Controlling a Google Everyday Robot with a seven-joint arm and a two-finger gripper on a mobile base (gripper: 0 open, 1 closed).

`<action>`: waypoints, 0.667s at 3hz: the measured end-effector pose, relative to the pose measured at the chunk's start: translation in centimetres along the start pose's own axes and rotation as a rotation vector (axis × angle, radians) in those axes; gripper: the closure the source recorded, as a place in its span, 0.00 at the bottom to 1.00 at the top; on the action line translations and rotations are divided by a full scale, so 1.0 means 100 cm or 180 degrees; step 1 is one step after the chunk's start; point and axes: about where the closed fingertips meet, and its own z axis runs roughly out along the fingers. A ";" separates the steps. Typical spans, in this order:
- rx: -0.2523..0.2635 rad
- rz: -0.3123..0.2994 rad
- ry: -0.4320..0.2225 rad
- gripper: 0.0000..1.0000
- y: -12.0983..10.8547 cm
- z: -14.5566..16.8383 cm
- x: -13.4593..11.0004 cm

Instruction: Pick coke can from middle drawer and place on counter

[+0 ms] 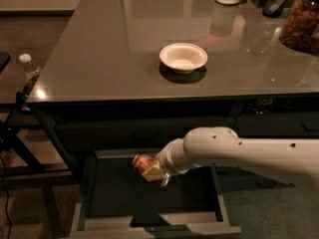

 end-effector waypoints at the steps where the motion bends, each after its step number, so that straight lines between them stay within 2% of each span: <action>1: 0.0183 -0.0105 -0.0084 1.00 -0.004 -0.049 -0.026; 2: 0.0298 -0.0251 -0.0197 1.00 0.000 -0.095 -0.052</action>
Offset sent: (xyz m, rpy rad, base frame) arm -0.0099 -0.0229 0.1712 -0.0124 -0.2171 0.0231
